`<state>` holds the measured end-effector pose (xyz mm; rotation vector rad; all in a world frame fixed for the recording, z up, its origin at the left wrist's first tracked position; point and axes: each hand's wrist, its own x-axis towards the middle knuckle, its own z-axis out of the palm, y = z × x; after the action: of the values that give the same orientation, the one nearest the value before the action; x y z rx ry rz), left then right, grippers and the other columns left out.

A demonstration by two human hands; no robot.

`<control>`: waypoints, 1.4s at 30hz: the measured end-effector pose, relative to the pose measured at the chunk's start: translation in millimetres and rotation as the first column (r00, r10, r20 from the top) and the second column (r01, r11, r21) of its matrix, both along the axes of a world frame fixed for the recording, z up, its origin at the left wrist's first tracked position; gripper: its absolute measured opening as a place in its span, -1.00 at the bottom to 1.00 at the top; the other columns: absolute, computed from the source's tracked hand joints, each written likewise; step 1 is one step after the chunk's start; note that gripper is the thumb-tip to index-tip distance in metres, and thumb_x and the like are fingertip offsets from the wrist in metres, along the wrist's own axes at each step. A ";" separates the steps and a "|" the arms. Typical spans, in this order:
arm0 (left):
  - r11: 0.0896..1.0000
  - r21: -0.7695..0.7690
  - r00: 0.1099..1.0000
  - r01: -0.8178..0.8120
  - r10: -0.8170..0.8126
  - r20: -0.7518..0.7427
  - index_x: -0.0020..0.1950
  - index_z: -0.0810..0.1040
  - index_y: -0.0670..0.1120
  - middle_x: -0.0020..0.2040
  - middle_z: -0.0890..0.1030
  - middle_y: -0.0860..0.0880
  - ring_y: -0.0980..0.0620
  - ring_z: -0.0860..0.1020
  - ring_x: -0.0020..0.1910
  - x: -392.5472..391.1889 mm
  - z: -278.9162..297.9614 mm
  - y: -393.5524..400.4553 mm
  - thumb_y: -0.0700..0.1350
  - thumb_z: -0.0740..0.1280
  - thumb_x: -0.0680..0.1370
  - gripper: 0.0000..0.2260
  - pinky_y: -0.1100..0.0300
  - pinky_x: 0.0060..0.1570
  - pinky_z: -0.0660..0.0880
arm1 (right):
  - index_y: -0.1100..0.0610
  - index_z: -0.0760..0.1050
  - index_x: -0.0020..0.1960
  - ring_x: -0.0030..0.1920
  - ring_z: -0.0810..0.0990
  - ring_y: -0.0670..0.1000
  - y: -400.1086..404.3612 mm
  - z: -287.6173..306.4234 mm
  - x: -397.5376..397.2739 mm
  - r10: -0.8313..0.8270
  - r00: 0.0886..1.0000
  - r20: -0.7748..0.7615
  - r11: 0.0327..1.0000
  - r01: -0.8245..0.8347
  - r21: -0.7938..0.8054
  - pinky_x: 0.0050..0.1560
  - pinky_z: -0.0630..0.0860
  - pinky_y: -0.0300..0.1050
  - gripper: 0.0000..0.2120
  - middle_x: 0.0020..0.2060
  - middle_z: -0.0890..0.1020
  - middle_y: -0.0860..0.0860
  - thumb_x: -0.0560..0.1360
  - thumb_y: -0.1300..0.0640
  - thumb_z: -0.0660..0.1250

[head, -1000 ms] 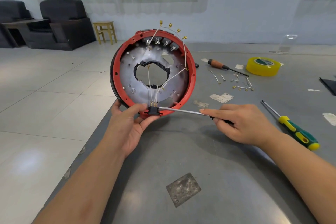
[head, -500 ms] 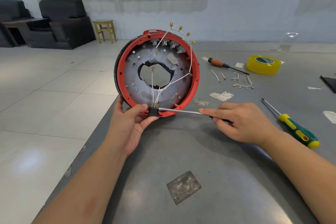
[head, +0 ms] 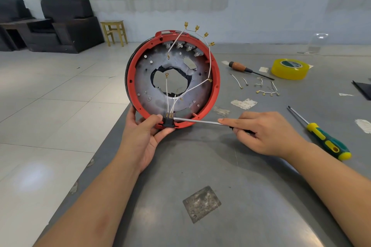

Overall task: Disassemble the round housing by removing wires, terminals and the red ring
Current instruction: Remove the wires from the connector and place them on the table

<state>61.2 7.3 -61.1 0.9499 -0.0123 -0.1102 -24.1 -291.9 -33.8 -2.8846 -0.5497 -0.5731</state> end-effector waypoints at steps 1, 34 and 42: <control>1.000 0.007 1.000 -0.006 0.006 0.006 0.51 0.40 0.04 0.19 0.63 -0.19 -0.32 0.66 0.21 0.2 -1.0 -0.2 -0.45 0.35 0.54 -0.38 -0.27 0.07 0.65 | -0.30 0.49 0.40 -0.20 0.62 -0.02 0.2 -0.1 -0.2 0.004 1.000 -0.003 1.000 -0.004 0.002 -0.32 0.54 -0.04 -0.55 -0.14 0.65 -0.17 0.57 -0.03 0.12; 0.987 -0.123 0.995 -0.103 0.100 -0.029 0.50 0.36 -0.08 -0.01 0.71 -0.14 -0.26 0.71 0.01 -2.1 -1.6 -5.4 -0.40 0.35 0.54 -0.44 -0.08 -0.03 0.70 | -0.19 0.42 0.49 -0.18 0.58 -0.05 11.3 -7.8 -1.2 0.089 0.992 -0.085 0.991 -0.080 0.111 -0.19 0.55 0.02 -0.53 -0.12 0.64 -0.11 0.65 0.16 0.27; 0.995 -0.076 0.998 -0.069 0.069 0.000 0.49 0.38 -0.05 -0.06 0.71 -0.08 -0.13 0.69 -0.14 -2.2 -1.3 -5.6 -0.42 0.35 0.54 -0.44 -0.03 -0.10 0.69 | -0.23 0.43 0.47 -0.17 0.58 -0.08 3.0 -3.8 0.5 0.093 0.993 -0.077 0.994 -0.087 0.069 -0.21 0.56 0.02 -0.51 -0.10 0.64 -0.17 0.63 0.16 0.30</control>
<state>58.9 1.7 -62.4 0.8731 0.0134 -0.0442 -23.6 -288.8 -37.5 -2.7909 -0.6330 -0.4509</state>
